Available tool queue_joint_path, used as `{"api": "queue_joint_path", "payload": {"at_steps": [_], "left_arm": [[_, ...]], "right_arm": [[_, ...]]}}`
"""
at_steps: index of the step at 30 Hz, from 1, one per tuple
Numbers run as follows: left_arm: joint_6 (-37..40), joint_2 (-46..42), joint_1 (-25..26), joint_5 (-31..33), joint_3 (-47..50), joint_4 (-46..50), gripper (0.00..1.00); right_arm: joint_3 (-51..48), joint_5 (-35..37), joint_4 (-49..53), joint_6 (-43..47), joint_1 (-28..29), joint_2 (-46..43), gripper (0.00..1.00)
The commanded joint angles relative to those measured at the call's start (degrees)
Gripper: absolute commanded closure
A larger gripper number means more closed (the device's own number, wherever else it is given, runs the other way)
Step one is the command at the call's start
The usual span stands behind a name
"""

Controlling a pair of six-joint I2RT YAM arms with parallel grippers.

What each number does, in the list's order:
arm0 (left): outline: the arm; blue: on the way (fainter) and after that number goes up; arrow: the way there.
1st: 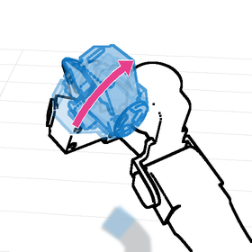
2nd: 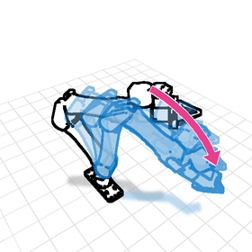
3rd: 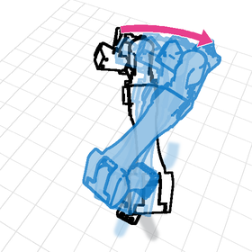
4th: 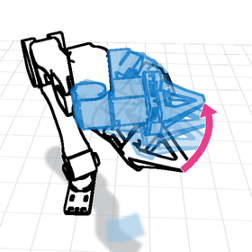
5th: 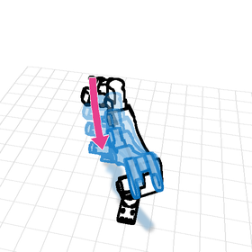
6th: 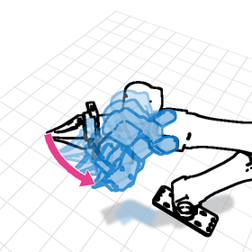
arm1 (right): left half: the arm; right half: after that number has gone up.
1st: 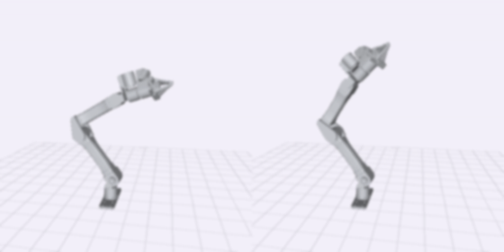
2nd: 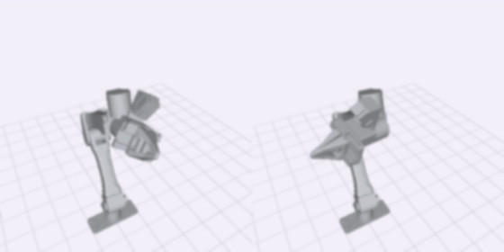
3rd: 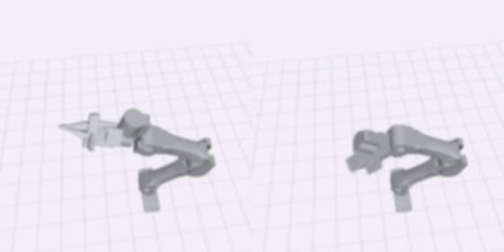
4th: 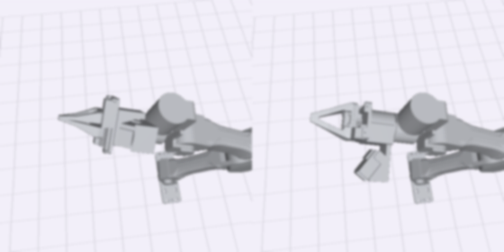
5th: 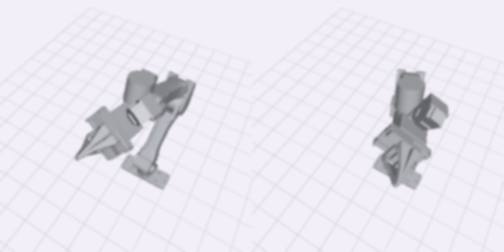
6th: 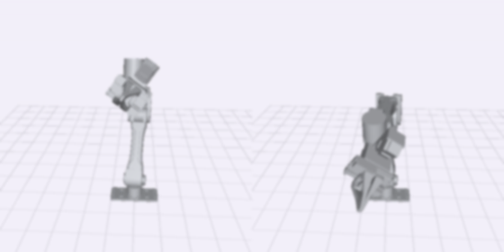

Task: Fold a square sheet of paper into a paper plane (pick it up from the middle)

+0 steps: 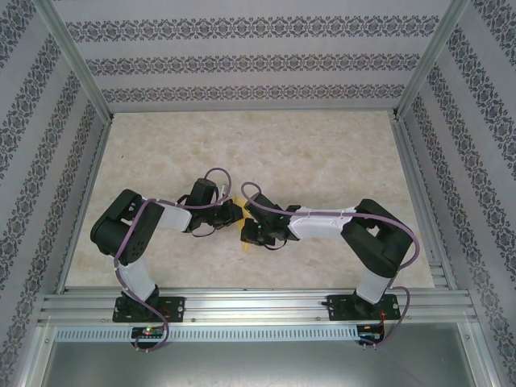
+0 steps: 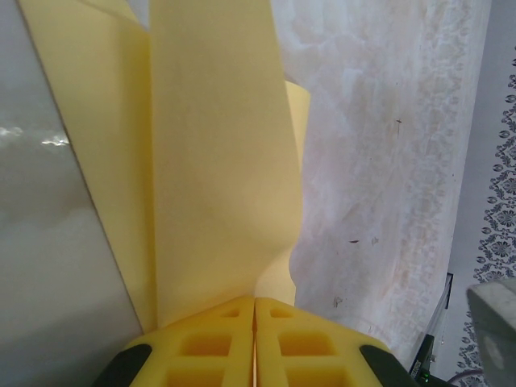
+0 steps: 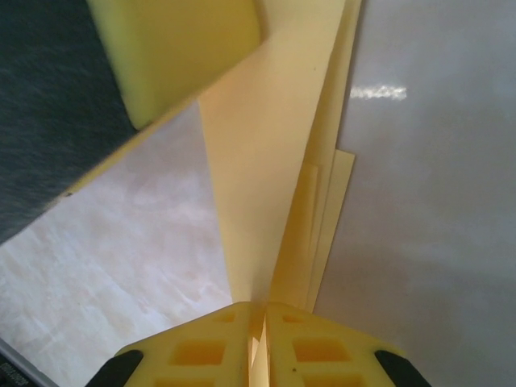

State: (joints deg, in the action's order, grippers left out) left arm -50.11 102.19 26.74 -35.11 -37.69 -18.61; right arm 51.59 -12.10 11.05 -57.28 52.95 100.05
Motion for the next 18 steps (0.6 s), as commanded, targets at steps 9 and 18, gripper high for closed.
{"api": "queue_joint_path", "payload": {"at_steps": [9,18], "left_arm": [[1.33,2.31,0.38,1.31,0.37,4.62,0.91],[1.46,2.74,0.49,1.36,-0.01,5.55,0.92]], "right_arm": [[-0.48,3.56,8.51,-0.49,2.42,2.72,0.92],[-0.88,8.65,6.70,0.53,2.62,-5.80,0.87]]}}
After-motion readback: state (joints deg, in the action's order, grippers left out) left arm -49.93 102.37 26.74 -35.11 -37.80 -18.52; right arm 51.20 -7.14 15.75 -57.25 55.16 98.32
